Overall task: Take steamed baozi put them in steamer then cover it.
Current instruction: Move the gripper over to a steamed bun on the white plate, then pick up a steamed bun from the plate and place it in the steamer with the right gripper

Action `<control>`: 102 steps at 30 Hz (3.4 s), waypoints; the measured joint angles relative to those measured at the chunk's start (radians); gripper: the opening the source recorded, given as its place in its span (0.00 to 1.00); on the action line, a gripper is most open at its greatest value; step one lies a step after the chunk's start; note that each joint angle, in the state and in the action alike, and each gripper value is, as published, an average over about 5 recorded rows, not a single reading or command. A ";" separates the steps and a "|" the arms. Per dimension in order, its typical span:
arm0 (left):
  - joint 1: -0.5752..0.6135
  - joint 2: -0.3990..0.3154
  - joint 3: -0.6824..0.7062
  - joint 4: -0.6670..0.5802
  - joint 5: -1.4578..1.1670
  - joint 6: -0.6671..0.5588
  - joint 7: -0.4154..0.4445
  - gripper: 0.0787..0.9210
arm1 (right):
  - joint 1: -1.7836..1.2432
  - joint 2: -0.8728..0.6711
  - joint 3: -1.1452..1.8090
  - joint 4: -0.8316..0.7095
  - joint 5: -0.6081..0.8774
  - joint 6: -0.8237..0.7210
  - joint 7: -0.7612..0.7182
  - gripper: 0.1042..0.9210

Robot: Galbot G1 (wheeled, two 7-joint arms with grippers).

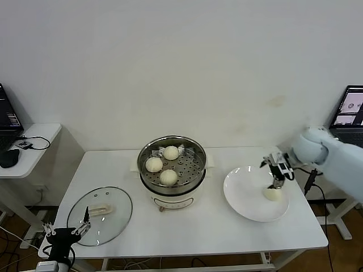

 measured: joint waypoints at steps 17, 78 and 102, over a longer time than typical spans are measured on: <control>0.010 -0.009 -0.011 0.002 0.007 0.002 0.001 0.88 | -0.218 0.111 0.201 -0.229 -0.154 0.037 0.022 0.88; -0.030 -0.005 0.016 0.005 0.005 0.000 -0.002 0.88 | 0.432 0.360 -0.214 -0.104 0.331 -0.221 0.058 0.63; -0.034 -0.019 0.012 0.006 0.007 0.000 -0.002 0.88 | 0.298 0.677 -0.277 -0.208 0.487 -0.431 0.259 0.63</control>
